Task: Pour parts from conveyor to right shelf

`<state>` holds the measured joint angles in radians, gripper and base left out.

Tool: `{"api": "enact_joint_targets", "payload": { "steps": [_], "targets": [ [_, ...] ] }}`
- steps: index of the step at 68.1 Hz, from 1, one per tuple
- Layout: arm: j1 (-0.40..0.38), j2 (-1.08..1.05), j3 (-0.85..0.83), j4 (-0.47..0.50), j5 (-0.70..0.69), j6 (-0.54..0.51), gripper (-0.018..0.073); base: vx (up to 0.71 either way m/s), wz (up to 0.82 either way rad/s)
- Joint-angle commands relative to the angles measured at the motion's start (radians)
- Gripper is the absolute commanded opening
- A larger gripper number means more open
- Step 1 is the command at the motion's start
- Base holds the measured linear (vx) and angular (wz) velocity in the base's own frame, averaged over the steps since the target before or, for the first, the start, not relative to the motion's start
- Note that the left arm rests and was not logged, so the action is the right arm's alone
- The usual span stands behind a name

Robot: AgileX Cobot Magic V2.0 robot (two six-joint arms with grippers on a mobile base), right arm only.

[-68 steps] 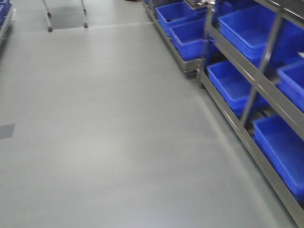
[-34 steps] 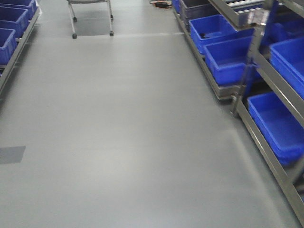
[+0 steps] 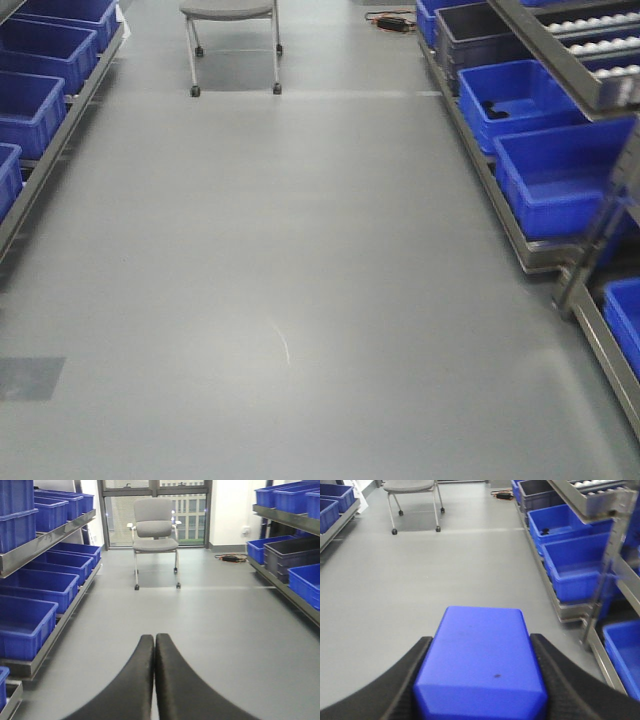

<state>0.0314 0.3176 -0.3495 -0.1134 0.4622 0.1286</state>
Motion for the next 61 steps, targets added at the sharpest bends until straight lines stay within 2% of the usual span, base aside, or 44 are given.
{"api": "enact_joint_targets", "payload": {
  "steps": [1,29,61],
  "targets": [
    [-0.001,0.012,-0.029,-0.013,-0.079,-0.002,-0.0003,0.51,0.16],
    [-0.001,0.012,-0.029,-0.013,-0.079,-0.002,-0.0003,0.42,0.35],
    [-0.001,0.012,-0.029,-0.013,-0.079,-0.002,-0.0003,0.27,0.80]
  ]
}}
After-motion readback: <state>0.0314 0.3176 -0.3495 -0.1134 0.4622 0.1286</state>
